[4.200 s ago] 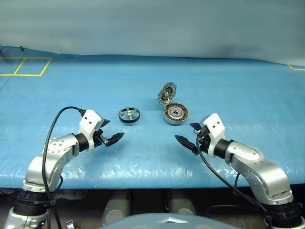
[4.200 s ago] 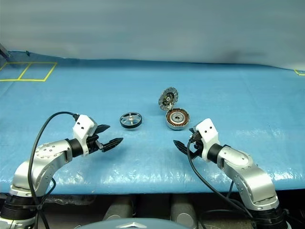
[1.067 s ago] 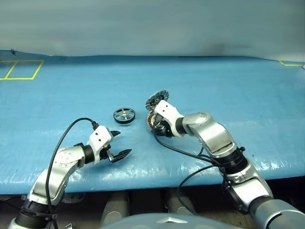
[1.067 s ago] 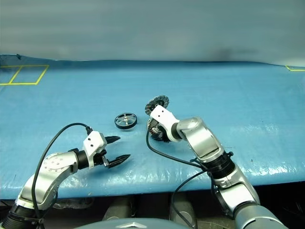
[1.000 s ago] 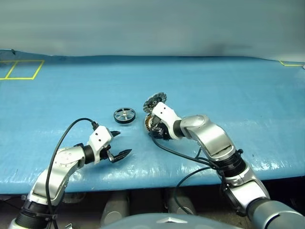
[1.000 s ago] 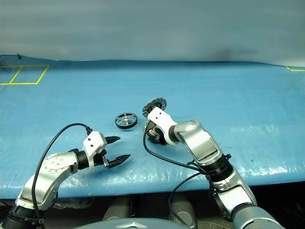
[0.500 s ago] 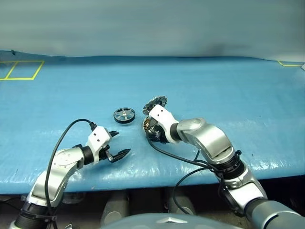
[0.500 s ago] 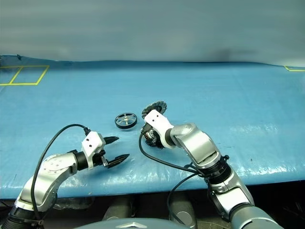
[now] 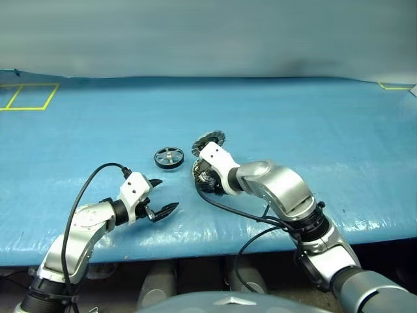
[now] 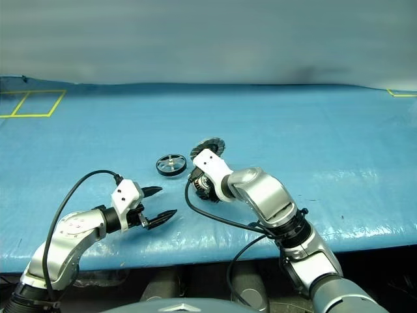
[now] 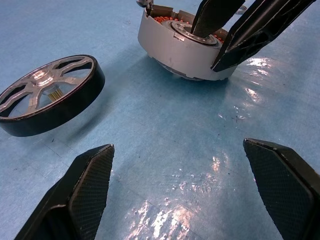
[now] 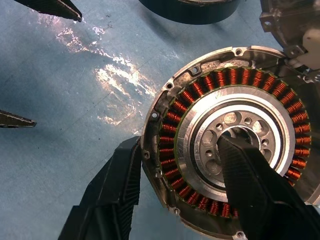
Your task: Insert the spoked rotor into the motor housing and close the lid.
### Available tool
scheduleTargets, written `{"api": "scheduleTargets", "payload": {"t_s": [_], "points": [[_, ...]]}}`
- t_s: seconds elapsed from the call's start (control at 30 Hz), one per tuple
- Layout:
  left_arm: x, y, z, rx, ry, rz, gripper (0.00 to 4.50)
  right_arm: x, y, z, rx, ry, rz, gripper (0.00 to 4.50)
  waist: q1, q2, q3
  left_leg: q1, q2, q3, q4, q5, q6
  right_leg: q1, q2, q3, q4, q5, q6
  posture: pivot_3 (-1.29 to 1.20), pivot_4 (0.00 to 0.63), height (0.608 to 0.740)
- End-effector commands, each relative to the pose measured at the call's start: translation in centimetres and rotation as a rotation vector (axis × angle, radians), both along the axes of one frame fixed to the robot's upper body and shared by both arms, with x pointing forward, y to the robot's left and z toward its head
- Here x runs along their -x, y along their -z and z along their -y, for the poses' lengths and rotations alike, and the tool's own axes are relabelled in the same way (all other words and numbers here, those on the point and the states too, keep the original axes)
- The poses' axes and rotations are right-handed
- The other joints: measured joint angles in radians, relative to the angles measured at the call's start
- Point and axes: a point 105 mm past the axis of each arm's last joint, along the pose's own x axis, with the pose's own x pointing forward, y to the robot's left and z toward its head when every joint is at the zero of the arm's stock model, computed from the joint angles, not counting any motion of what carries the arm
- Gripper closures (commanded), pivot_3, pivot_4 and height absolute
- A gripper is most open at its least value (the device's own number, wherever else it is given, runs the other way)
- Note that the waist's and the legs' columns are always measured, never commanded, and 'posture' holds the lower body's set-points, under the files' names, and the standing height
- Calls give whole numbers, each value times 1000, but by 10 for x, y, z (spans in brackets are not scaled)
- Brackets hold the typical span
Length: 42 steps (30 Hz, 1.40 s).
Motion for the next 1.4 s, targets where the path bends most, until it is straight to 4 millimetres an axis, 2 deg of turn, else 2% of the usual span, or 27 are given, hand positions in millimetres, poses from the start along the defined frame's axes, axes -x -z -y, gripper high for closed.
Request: {"api": "scheduleTargets", "payload": {"t_s": [0.03, 0.1, 0.13, 0.33, 0.47, 0.57, 0.67, 0.8, 0.9, 1.1, 1.17, 1.27, 1.4], "points": [[-1, -8, 2, 7, 8, 34, 0, 5, -3, -9, -21, -30, 8, 810, 2, 0, 0, 0, 0, 0, 0, 0, 0, 0, 0, 0, 0, 0, 0, 0, 150, 740], [-2, -8, 2, 6, 9, 32, 0, 5, -10, -13, -34, -40, 31, 250, 3, 0, 0, -1, 0, 0, -1, 0, 0, 0, 0, 0, -1, 0, 0, 0, 150, 740], [-2, -7, 2, 6, 10, 32, 0, 5, -14, -15, -41, -43, 42, 120, 3, 0, 0, -1, 0, 0, -1, 0, 0, -1, 0, 0, -2, 0, 0, 0, 150, 740], [-3, -7, 3, 7, 15, 30, 0, 6, -36, -15, -71, -51, 90, 120, 3, 1, 0, -2, 0, 0, -2, 0, 0, -1, 0, 0, -2, 0, 0, 0, 150, 740], [-2, -8, 3, 8, 19, 31, 0, 9, -53, 1, -95, -43, 130, 120, 8, 1, 0, -2, 0, 0, -3, 0, 0, -1, 0, 0, -3, 0, 0, 0, 150, 740], [-3, -9, 1, 3, 12, 35, 0, 25, -72, 11, -219, -150, 202, 120, 16, 0, 1, -3, -1, -1, -3, 0, 0, -1, -1, -1, -5, 0, 1, 0, 150, 740], [-3, -9, 0, 1, 8, 36, 0, 35, -79, 35, -300, -176, 331, 120, 27, 0, 0, -4, -2, -1, -4, 0, 0, -1, -2, -1, -7, -1, 2, 0, 150, 740], [-2, -8, -1, -2, 6, 29, 0, 34, -69, 67, -378, -54, 397, 120, 27, 0, 1, -3, -1, 0, -4, -1, 1, -1, -2, 0, -6, -2, 3, 0, 150, 740], [-2, -7, 0, 1, 11, 18, 0, 25, -40, 105, -336, 180, 419, 120, 31, -1, 1, -2, -1, 1, -4, -1, 1, 1, -2, 0, -6, -2, 2, 0, 150, 740], [-3, -8, 3, 7, 24, 14, 0, 7, 8, 152, -251, 547, 434, 120, 30, -1, 1, -2, -1, 3, -1, -1, 1, 1, -2, 1, -5, -2, 2, 0, 150, 740], [-4, -9, 4, 4, 27, 18, 0, 3, 20, 162, -245, 656, 435, 120, 30, 0, 1, -1, 0, 3, -1, -1, 1, 0, -2, 1, -5, -2, 2, 0, 150, 740], [-4, -10, 4, -2, 31, 24, 0, -1, 36, 164, -258, 766, 412, 120, 31, 0, 1, -2, 0, 3, -3, -1, 1, 0, -2, 1, -5, -2, 2, 0, 150, 740], [-2, -10, 5, -1, 35, 23, 0, -5, 43, 163, -277, 825, 403, 120, 31, 0, 1, -2, -1, 3, -4, -1, 1, 0, -2, 2, -5, -2, 1, 0, 150, 740]]}}
